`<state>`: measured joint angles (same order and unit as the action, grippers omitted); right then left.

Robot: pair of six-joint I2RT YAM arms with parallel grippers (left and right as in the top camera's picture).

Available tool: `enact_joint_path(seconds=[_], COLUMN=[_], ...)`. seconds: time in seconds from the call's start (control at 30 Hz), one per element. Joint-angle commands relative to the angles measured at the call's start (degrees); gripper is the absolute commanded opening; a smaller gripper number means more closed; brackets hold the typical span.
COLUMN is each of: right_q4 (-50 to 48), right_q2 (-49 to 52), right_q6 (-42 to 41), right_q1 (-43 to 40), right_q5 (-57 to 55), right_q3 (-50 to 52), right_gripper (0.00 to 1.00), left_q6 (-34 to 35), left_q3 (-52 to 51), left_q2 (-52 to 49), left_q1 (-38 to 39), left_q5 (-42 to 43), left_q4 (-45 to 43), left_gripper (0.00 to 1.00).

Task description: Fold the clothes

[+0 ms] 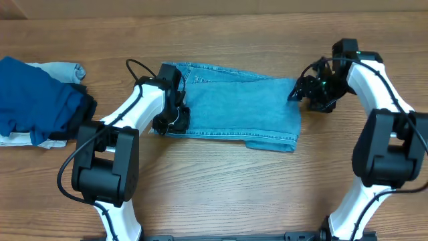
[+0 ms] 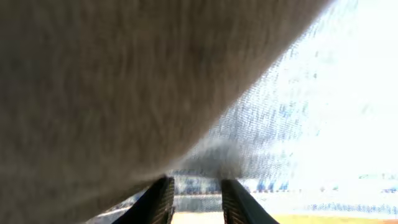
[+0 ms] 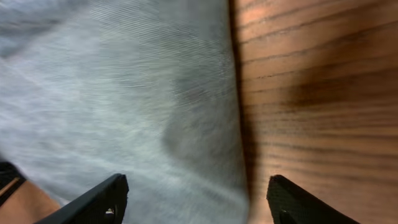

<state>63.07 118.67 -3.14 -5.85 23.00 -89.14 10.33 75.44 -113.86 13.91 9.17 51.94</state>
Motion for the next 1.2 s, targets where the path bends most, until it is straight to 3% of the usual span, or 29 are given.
enact_joint_path(seconds=[0.0,0.13,0.23,0.4,0.43,0.67,0.73,0.87,1.0,1.17], right_q4=[-0.4,-1.2,-7.1,-9.4,-8.7,0.5,1.2,3.5,-1.7,-8.3], right_q2=[3.0,4.1,4.1,1.8,-0.4,-21.1,-23.5,-24.0,-21.6,-11.9], right_q6=[1.7,4.3,9.2,9.4,9.4,5.9,5.9,6.0,-3.9,-13.7], right_q1=[0.0,0.0,0.0,-0.3,-1.0,-14.4,-15.1,-9.9,0.6,6.4], right_q5=[0.7,3.3,16.6,21.7,21.7,4.4,4.0,4.0,-5.3,-9.5], right_q3=[-0.8,1.5,9.4,11.8,11.3,-0.7,-3.7,-6.5,-6.4,-6.4], right_gripper=[0.77,0.77,0.69,0.07,0.04,0.04,0.04,0.04,0.04,0.04], left_q6=[-2.7,-3.6,-4.6,-5.2,-5.2,-5.7,-5.7,-5.6,-5.6,-5.7], left_q3=[6.4,14.7,20.5,26.4,26.4,26.4,26.4,26.4,26.4,26.4], left_q2=[-1.1,-1.1,-0.8,-0.7,-0.7,-0.7,-0.7,-0.7,-0.7,-0.7], left_q1=[0.5,0.8,1.6,1.7,1.7,1.5,1.5,1.5,1.5,1.5], left_q5=[0.8,1.1,1.4,1.4,1.3,1.0,1.0,1.0,1.0,1.0], left_q4=[4.3,10.9,14.4,17.0,17.3,18.8,19.0,19.1,19.9,21.1], left_gripper=[0.29,0.29,0.30,0.31,0.31,0.31,0.31,0.31,0.30,0.30])
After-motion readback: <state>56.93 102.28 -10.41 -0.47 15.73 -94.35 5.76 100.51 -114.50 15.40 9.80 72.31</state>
